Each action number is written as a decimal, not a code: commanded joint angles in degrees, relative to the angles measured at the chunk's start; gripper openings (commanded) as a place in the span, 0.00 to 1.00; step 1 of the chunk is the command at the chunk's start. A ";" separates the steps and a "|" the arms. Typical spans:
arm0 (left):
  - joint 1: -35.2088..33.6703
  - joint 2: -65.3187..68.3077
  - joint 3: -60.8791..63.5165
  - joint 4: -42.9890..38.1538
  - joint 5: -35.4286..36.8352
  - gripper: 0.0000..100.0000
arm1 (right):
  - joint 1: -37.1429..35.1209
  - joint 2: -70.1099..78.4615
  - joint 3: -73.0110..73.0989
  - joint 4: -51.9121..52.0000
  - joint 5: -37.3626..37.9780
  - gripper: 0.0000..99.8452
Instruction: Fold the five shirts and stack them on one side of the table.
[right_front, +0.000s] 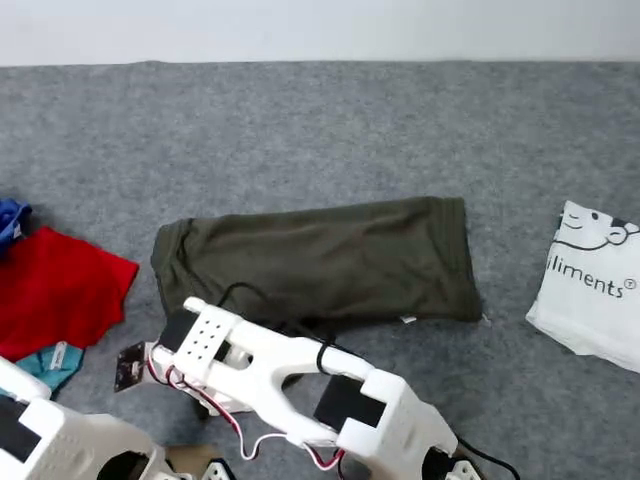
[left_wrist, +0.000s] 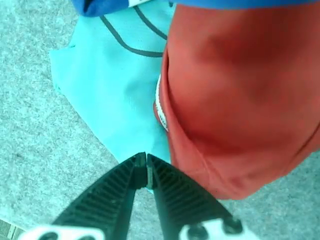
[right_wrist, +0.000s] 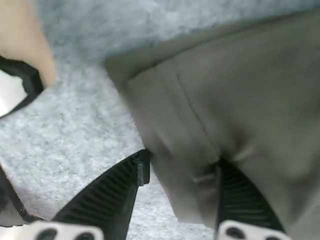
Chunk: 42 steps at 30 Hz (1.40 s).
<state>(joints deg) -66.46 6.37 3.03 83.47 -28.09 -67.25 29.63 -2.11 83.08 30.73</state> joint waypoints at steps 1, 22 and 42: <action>0.18 -0.97 -0.92 -0.62 -0.70 0.01 | -0.66 2.77 0.53 -2.77 -0.18 0.09; 0.35 -0.97 -0.92 -0.62 -0.70 0.01 | 3.38 -1.10 -8.79 4.70 0.26 0.01; 2.73 -0.97 -0.92 -0.97 -0.53 0.01 | 17.89 7.52 -33.58 8.57 5.27 0.01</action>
<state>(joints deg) -64.26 6.37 3.03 83.47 -28.09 -51.78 36.84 -30.86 91.25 34.24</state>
